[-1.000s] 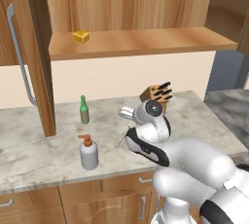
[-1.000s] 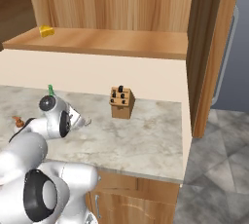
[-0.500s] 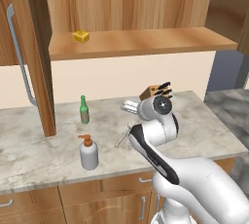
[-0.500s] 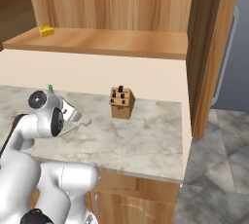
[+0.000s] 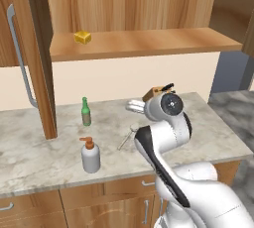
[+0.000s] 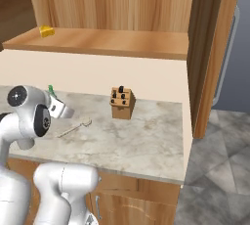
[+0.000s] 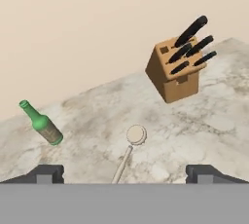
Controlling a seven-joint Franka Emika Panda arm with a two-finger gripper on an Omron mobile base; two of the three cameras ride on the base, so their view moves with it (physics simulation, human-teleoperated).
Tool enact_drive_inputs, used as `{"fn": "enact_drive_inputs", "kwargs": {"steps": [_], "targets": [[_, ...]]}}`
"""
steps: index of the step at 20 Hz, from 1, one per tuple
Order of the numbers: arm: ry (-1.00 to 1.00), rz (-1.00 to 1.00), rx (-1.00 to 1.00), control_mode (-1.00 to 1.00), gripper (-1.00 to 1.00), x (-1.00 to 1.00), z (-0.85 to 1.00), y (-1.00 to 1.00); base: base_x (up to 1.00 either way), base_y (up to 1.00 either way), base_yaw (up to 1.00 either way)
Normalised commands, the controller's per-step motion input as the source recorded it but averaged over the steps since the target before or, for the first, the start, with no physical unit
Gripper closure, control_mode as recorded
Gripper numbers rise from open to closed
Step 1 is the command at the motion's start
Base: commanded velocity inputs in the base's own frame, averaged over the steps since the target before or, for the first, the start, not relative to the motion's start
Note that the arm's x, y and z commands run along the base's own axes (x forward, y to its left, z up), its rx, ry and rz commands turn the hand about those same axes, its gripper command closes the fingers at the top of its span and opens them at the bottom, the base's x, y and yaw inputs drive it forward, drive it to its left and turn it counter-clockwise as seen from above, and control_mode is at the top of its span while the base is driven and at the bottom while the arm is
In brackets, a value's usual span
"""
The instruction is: Pick the soap dispenser and dish brush from the cabinet and place them on the counter.
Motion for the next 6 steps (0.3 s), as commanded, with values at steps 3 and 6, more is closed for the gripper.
{"fn": "enact_drive_inputs", "kwargs": {"steps": [3, 6], "targets": [[0.0, 0.0, -0.08, -1.0, -1.0, -0.45, 0.59, 0.0, 0.0, 0.0, 0.0], [0.0, 0.0, -0.06, -1.0, -1.0, -0.44, 0.62, 0.0, 0.0, 0.0, 0.0]]}}
